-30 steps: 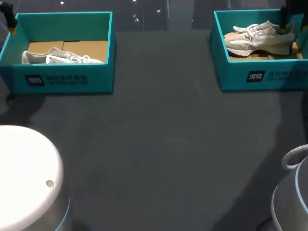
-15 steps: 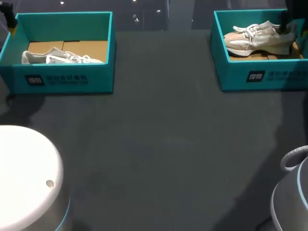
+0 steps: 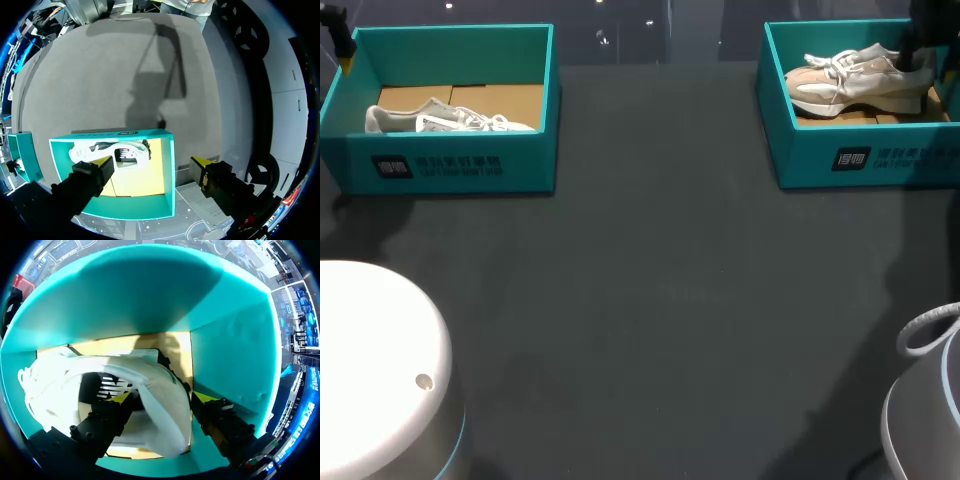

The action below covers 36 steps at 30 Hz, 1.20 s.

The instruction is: Take the shoe out of the shoebox, open the shoe tongue, remove and reinsert the insole, then place the shoe into the shoebox

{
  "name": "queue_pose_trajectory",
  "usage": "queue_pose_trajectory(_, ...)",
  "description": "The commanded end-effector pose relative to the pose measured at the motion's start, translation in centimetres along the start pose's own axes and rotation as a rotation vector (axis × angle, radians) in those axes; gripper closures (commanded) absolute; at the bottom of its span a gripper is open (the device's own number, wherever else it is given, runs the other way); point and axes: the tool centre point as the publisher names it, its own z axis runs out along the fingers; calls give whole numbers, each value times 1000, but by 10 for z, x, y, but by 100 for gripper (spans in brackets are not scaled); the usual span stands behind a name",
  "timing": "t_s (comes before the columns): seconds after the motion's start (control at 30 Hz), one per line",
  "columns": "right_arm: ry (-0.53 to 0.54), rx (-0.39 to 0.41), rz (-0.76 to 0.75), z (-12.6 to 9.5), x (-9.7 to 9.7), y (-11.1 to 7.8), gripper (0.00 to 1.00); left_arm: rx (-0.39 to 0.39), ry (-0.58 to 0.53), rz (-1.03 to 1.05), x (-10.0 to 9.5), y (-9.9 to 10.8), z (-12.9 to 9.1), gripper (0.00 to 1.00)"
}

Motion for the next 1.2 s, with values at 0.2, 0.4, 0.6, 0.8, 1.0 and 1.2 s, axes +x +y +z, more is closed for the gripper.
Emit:
queue_pose_trajectory(0.2,31,23,-8,13,-2,12,24,-1,2,1,0,0,-1,0)
queue_pose_trajectory(0.4,39,26,-16,15,0,12,32,-1,2,1,0,0,-1,0)
queue_pose_trajectory(0.6,36,16,-21,9,1,11,65,-1,2,1,0,0,-1,0)
queue_pose_trajectory(0.8,29,7,-18,4,1,10,100,-1,2,1,0,0,-1,0)
queue_pose_trajectory(1.0,36,-15,1,-5,0,7,100,-1,2,1,0,0,-1,0)
queue_pose_trajectory(1.2,23,-28,33,-17,-5,6,100,-1,2,1,0,0,-1,0)
